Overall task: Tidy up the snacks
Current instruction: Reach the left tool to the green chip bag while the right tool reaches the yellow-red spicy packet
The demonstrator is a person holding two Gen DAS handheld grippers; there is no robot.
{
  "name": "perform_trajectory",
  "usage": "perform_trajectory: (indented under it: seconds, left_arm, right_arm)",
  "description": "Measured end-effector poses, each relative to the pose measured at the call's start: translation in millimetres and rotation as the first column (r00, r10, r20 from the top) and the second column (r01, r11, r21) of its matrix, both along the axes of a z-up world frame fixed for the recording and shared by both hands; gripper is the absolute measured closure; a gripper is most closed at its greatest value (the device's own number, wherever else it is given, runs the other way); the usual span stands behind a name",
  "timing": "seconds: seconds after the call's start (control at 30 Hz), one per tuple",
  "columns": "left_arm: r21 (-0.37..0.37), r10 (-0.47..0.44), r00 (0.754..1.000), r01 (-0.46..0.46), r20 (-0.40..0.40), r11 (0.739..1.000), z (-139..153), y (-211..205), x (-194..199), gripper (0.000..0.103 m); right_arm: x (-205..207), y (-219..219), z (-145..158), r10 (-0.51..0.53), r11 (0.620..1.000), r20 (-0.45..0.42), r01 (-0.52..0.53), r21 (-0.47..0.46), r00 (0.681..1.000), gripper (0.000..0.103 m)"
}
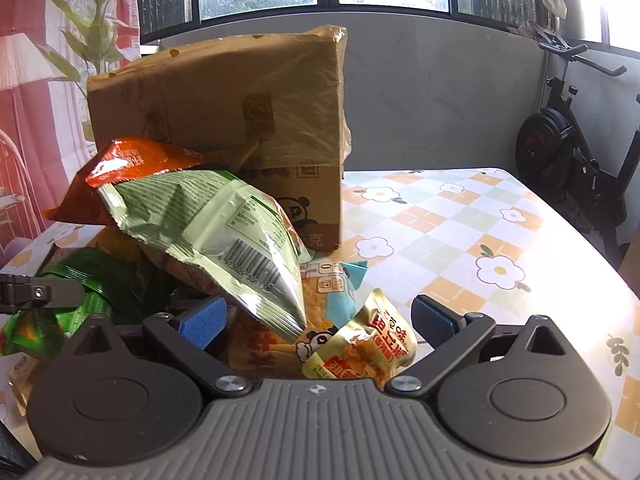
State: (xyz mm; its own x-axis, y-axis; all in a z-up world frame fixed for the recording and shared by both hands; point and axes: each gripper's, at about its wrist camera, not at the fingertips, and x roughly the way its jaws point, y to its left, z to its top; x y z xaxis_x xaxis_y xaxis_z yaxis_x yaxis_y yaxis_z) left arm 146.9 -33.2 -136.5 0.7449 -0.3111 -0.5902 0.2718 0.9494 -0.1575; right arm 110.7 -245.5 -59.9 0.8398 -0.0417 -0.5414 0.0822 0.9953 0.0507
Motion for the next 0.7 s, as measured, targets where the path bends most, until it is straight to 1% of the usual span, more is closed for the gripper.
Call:
perform_trajectory:
  seconds: [0.07, 0.13, 0.27, 0.4, 0.5, 0.57, 0.63, 0.7]
  left_arm:
    - [0.009, -0.017, 1.0, 0.017, 0.017, 1.0, 2.2, -1.1, -2.9, 0.033]
    - [0.015, -0.03, 0.999, 0.03, 0.022, 0.999, 3.2, 0.3, -4.3, 0.034]
    - [0.017, -0.034, 0.999, 0.034, 0.01, 0.999, 5.3, 5.0, -4.6, 0.035]
    - [-0.011, -0.02, 1.0, 0.02, -0.021, 1.0, 4.8, 10.8, -1.3, 0.035]
    - [-0.008, -0.016, 1.0, 0.016, -0.027, 1.0, 5.4, 11.7, -3.0, 0.036]
    - [-0.003, -0.015, 0.999, 0.015, -0.028, 1.0, 5.5, 11.7, -2.9, 0.036]
    - [-0.001, -0.014, 1.0, 0.014, -0.026, 1.0, 5.5, 11.7, -3.8, 0.036]
    - [0.001, -0.012, 1.0, 0.012, -0.021, 1.0, 5.5, 11.4, -5.9, 0.036]
  right_arm:
    - [1.0, -4.3, -1.4, -0.007, 1.0, -0.013, 0.007, 0.026, 1.0, 0.01]
    - [-0.6, -5.9, 2.1, -0.013, 0.999, -0.009, 0.013, 0.033, 1.0, 0.01]
    - [-10.4, -2.8, 15.2, -0.032, 0.999, 0.059, 0.031, 0.017, 0.998, 0.01]
    - [-16.0, -14.1, 17.8, -0.089, 0.994, 0.089, 0.082, 0.072, 0.992, 0.011]
    - [-15.2, -27.9, 9.9, -0.152, 0.981, 0.046, 0.146, 0.125, 0.987, 0.018]
    - [-11.4, -38.4, 1.1, -0.187, 0.968, -0.003, 0.185, 0.167, 0.982, 0.025]
    - [-7.0, -45.9, -6.7, -0.198, 0.956, -0.04, 0.202, 0.213, 0.979, 0.028]
    - [-3.2, -48.9, -14.8, -0.181, 0.95, -0.065, 0.192, 0.245, 0.981, 0.029]
